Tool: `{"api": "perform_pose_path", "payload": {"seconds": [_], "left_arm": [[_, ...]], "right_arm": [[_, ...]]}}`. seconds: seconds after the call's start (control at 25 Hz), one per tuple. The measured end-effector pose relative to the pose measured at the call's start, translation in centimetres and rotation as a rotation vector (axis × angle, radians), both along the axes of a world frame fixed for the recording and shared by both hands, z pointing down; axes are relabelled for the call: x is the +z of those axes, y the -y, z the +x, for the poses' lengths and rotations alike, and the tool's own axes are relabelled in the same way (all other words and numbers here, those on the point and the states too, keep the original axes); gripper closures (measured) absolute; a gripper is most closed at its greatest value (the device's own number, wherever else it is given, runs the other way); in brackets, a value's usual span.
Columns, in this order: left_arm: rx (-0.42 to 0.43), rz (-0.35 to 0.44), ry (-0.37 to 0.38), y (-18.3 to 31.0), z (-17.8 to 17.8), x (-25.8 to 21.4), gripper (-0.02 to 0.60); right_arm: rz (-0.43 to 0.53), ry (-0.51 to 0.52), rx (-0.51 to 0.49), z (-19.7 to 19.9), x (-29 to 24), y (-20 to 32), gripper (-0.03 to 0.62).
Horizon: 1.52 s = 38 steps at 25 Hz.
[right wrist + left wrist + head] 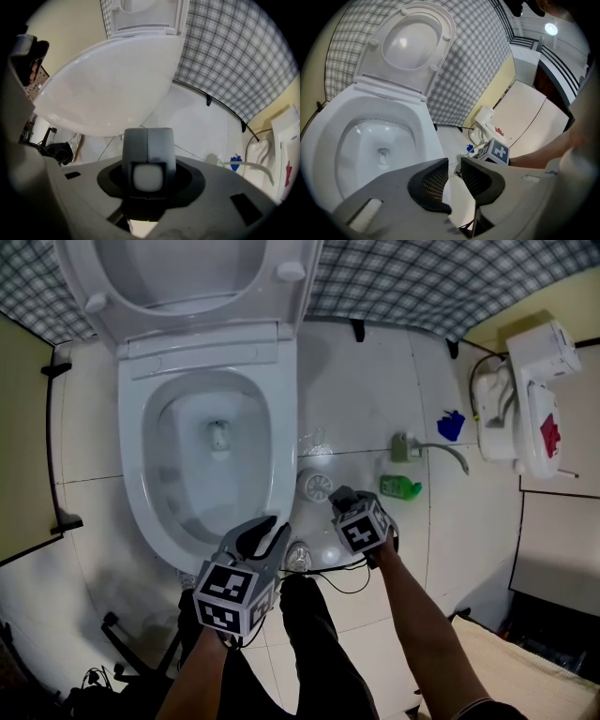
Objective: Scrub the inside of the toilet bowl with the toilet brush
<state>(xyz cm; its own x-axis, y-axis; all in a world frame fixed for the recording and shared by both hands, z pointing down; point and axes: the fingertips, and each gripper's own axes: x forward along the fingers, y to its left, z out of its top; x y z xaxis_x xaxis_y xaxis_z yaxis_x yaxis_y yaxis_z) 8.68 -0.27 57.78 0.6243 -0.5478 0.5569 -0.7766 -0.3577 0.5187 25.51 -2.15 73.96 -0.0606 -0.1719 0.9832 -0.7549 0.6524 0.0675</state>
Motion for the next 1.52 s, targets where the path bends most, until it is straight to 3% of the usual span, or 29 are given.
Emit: {"api": "perform_pose_path", "payload": {"seconds": [0.36,0.76,1.0,1.24,1.52], "left_arm": [[0.005,0.021,0.014,0.2,-1.2,-2.6,0.560],[-0.038,0.053,0.026,1.5,-4.9,-9.8,0.572],[-0.067,0.078,0.047,2.1,-8.2,-13.7,0.572],[-0.101,0.080,0.075,2.4,-11.5,-14.8,0.572],[-0.139,0.039,0.083,0.9,-14.1,-13.8,0.572]], "right_arm": [[0.057,0.041,0.044,1.4,-8.4,-0.2,0.408],[0.348,0.193,0.147,1.0,-26.7,1.8,0.408],[0.488,0.334,0.129,-4.6,-36.0,3.3,0.408],[0.485,0.466,0.048,-12.6,-38.1,4.0,0.408],[0.401,0.487,0.022,-18.1,-33.1,4.5,0.408]]}}
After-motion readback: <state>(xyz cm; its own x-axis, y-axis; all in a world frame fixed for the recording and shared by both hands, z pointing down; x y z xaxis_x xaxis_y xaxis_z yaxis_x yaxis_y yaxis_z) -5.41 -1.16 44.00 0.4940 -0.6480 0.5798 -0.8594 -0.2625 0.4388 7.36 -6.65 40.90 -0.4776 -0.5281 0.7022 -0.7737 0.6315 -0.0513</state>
